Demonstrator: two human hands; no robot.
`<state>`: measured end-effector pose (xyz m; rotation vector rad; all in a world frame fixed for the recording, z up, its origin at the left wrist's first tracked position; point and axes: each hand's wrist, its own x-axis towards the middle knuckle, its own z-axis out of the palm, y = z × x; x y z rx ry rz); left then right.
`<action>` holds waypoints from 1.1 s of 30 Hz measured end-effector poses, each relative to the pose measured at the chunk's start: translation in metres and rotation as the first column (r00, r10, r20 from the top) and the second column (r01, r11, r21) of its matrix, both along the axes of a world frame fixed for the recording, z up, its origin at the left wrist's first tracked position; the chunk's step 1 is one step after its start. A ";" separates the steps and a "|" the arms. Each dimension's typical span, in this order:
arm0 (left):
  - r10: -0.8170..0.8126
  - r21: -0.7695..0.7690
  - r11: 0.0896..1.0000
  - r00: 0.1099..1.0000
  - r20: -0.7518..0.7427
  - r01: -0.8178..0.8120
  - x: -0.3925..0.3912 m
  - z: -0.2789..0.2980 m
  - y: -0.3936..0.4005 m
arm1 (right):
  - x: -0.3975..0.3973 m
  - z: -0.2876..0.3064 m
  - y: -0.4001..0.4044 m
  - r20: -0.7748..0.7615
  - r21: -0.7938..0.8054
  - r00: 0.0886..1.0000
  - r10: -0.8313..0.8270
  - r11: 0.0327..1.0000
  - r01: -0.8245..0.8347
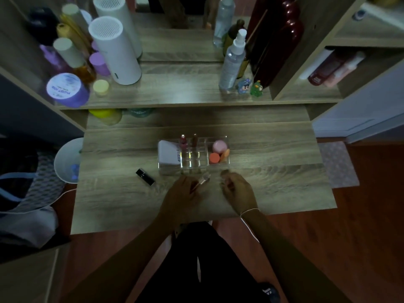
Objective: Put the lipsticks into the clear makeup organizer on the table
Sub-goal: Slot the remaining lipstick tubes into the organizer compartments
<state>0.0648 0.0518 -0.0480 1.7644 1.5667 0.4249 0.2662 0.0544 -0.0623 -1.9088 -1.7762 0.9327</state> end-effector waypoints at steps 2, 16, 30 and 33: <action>0.056 0.000 0.998 0.998 0.024 -0.056 -0.014 0.001 -0.004 | -0.012 -0.001 0.005 -0.011 0.004 0.993 0.115 0.993 -0.115; 0.291 0.101 0.950 0.955 0.053 -0.295 -0.044 0.012 -0.007 | -0.031 0.005 0.027 0.108 0.004 0.948 0.300 0.953 -0.302; 0.378 0.207 0.871 0.876 0.298 -0.446 -0.026 0.048 0.057 | -0.021 0.099 0.077 -0.202 0.233 0.979 -0.012 0.971 0.060; 0.374 0.217 0.867 0.873 0.313 -0.449 -0.022 0.044 0.066 | -0.022 0.099 0.087 -0.150 0.280 0.989 -0.018 0.958 0.060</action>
